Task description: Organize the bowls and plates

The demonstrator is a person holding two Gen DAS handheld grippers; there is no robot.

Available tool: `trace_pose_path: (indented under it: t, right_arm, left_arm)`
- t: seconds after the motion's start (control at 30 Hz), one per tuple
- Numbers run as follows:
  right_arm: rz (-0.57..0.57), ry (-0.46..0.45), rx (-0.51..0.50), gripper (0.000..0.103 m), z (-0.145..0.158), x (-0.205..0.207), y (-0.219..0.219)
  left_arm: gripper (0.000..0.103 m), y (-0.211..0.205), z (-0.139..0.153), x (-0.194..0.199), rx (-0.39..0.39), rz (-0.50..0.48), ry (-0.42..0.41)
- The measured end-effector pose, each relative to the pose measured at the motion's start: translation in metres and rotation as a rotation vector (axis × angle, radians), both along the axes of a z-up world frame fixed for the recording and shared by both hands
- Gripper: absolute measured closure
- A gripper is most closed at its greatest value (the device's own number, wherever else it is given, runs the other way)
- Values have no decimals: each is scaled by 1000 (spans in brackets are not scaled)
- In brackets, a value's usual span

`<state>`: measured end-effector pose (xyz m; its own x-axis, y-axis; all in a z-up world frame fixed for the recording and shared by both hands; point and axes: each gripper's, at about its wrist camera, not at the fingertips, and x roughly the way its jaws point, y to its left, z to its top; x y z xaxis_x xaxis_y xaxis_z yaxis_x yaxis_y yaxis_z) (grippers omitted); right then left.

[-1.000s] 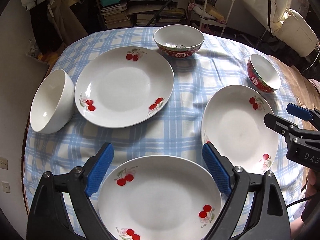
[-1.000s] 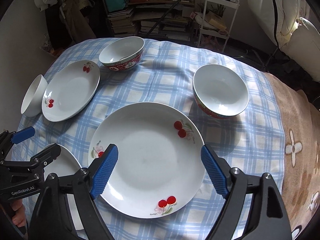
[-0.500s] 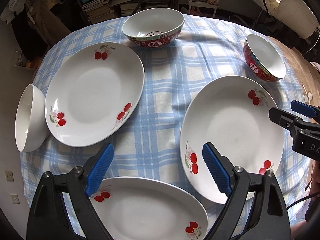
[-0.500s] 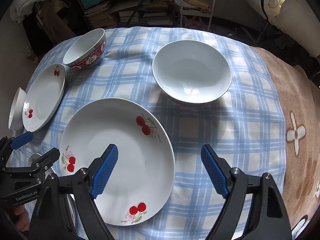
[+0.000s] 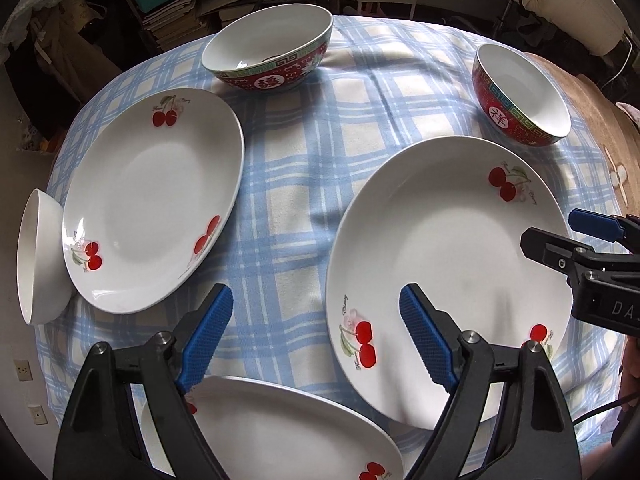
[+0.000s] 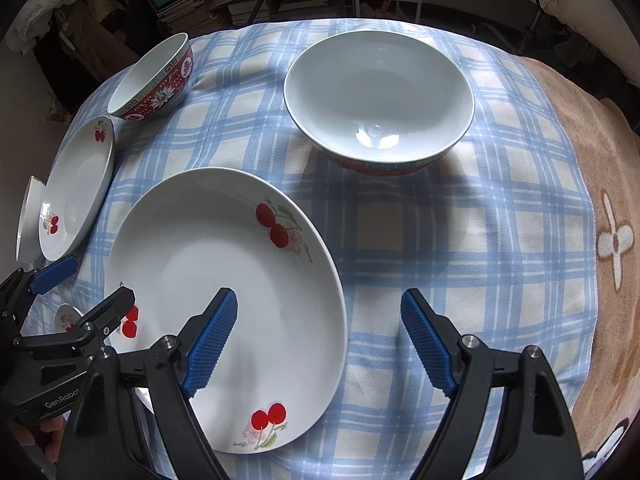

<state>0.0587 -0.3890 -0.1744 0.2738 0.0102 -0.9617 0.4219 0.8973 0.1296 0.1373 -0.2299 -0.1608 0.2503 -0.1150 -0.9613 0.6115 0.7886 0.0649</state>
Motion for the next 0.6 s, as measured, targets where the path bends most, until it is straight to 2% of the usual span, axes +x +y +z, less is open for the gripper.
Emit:
trace_pose_path:
  t: [0.07, 0.1, 0.17, 0.2, 0.27, 0.33, 0.4, 0.47, 0.6]
  right_arm:
    - [-1, 15, 25, 34, -5, 0, -1]
    - [-6, 26, 36, 35, -8, 0, -2]
    - [-9, 39, 55, 46, -13, 0, -2]
    - [-7, 42, 71, 49, -15, 1, -2]
    - [2, 46, 104, 51, -18, 2, 0]
    - [17, 37, 127, 53, -18, 3, 3]
    - [20, 49, 102, 59, -19, 3, 4]
    - [4, 50, 105, 69, -20, 1, 0]
    - [-37, 7, 173, 75, -21, -6, -16]
  left_arm:
    - [27, -2, -4, 0, -9, -9, 25]
    - [32, -2, -5, 0, -22, -9, 34]
    - [50, -1, -9, 0, -39, -2, 67]
    - [55, -1, -12, 1, -47, 0, 89]
    - [76, 0, -17, 2, -65, 8, 123]
    - [78, 1, -15, 2, -79, 15, 118]
    - [79, 1, -14, 2, -82, 18, 112]
    - [80, 3, -12, 4, -96, 29, 116]
    - [80, 15, -15, 11, -127, 47, 147]
